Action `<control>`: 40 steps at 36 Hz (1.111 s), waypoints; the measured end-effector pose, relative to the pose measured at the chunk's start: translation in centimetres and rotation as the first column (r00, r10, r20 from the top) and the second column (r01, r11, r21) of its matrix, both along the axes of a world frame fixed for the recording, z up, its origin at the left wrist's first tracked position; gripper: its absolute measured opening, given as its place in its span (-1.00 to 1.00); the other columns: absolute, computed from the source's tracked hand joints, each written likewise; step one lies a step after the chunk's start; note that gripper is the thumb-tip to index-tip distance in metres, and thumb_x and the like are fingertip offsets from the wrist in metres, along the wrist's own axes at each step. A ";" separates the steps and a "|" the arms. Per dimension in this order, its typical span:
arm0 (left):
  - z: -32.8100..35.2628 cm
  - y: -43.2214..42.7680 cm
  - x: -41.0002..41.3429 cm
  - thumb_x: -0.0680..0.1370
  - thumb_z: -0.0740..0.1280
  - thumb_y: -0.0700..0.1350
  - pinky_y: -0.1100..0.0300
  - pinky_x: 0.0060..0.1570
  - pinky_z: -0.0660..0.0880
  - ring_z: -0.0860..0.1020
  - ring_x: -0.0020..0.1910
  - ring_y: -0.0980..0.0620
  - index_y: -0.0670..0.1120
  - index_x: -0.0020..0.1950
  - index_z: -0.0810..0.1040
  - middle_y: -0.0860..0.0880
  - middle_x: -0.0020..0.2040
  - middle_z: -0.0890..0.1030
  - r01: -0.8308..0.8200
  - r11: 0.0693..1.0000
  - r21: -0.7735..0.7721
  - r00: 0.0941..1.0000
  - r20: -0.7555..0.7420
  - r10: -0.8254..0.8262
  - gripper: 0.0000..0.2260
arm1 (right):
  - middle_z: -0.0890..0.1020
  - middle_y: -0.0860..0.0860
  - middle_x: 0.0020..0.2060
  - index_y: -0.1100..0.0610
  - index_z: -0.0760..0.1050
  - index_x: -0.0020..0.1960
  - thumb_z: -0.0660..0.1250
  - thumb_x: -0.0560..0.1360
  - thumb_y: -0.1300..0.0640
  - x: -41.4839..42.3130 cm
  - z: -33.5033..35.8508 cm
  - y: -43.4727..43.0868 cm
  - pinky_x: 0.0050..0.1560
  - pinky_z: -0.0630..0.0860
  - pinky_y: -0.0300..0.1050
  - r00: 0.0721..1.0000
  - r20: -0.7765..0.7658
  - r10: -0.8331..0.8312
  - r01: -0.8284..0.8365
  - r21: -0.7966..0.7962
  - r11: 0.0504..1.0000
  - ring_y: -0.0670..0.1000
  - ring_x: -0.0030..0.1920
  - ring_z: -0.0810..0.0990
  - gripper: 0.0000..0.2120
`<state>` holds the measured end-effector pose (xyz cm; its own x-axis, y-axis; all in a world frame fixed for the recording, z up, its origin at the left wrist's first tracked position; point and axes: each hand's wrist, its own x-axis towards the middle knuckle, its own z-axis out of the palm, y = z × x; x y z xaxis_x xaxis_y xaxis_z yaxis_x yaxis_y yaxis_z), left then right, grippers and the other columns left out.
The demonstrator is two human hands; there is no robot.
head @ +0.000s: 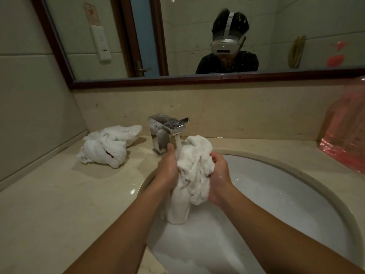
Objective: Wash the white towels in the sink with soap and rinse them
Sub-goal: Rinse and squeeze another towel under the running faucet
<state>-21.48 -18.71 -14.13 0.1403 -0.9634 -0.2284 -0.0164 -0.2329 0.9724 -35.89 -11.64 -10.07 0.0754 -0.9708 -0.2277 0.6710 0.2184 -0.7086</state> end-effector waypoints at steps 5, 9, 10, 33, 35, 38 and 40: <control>5.8 5.7 -1.7 0.55 -0.07 0.58 -0.20 0.38 0.53 0.65 0.25 -0.25 -0.08 0.36 0.62 -0.25 0.24 0.70 0.116 0.988 0.103 0.982 -0.159 -0.099 -0.11 | 0.69 0.29 0.23 0.22 0.67 0.31 0.16 0.63 -0.34 -0.2 0.9 0.5 0.36 0.53 0.18 0.997 0.056 0.062 -0.056 -0.088 0.995 0.28 0.24 0.68 -0.32; 6.8 6.4 -1.9 0.65 -0.13 0.45 -0.07 -0.02 0.60 0.69 -0.01 -0.23 -0.16 0.15 0.67 -0.26 -0.08 0.76 0.135 0.987 0.091 0.966 -0.232 -0.111 -0.18 | 0.65 0.34 0.28 0.29 0.60 0.39 0.44 0.53 -0.22 0.4 0.7 0.4 0.46 0.48 0.26 0.991 -0.054 0.122 -0.127 -0.111 0.986 0.33 0.31 0.64 -0.33; 6.7 6.2 -1.9 0.65 -0.14 0.46 -0.07 -0.07 0.58 0.68 -0.03 -0.24 -0.17 0.14 0.67 -0.27 -0.10 0.75 0.131 0.985 0.108 0.960 -0.263 -0.099 -0.16 | 0.66 0.35 0.25 0.30 0.63 0.35 0.47 0.51 -0.16 0.3 0.8 0.4 0.43 0.51 0.25 0.989 -0.088 0.115 -0.123 -0.095 0.988 0.33 0.27 0.66 -0.38; 7.1 4.6 0.2 0.68 -0.13 0.40 0.15 -0.40 0.27 0.34 -0.38 0.04 -0.08 -0.20 0.46 -0.04 -0.31 0.38 -0.282 0.945 -0.164 0.957 -0.118 0.265 -0.33 | 0.72 0.00 0.19 -0.05 0.57 0.32 0.40 0.44 -0.45 0.5 1.3 0.7 0.32 0.60 0.23 0.820 -0.554 -0.146 0.086 -0.133 0.987 0.10 0.19 0.70 -0.37; 7.2 4.8 -0.1 0.68 -0.14 0.39 0.20 -0.49 0.21 0.27 -0.46 0.07 -0.07 -0.23 0.41 0.00 -0.40 0.30 -0.251 0.955 -0.160 0.967 -0.092 0.239 -0.34 | 0.64 -0.07 0.28 -0.12 0.50 0.39 0.23 0.62 -0.39 1.1 1.5 1.2 0.37 0.55 0.17 0.786 -0.600 -0.147 0.060 -0.163 0.985 0.04 0.27 0.63 -0.51; 7.5 5.1 -0.4 0.69 -0.12 0.39 0.25 -0.55 0.18 0.23 -0.51 0.11 -0.06 -0.19 0.43 0.07 -0.47 0.25 -0.214 0.965 -0.154 0.975 -0.093 0.201 -0.37 | 0.58 -0.07 0.39 -0.15 0.46 0.51 0.05 0.67 -0.41 1.5 1.6 1.5 0.45 0.48 0.21 0.744 -0.654 -0.136 0.053 -0.145 0.988 0.07 0.38 0.56 -0.44; 7.2 4.9 -0.4 0.67 -0.11 0.42 0.20 -0.39 0.26 0.30 -0.39 0.10 -0.01 -0.17 0.45 0.07 -0.34 0.33 -0.223 0.964 -0.148 0.968 -0.146 0.202 -0.39 | 0.59 -0.02 0.40 -0.10 0.48 0.50 0.03 0.72 -0.31 1.5 1.2 1.3 0.44 0.48 0.20 0.742 -0.653 -0.150 0.096 -0.118 0.988 0.11 0.39 0.55 -0.48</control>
<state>-21.89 -13.81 -6.93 0.3254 -0.9401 -0.1014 0.1440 -0.0567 0.9879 -34.38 -10.38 -8.89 -0.1878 -0.9766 -0.1050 0.0489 0.0975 -0.9940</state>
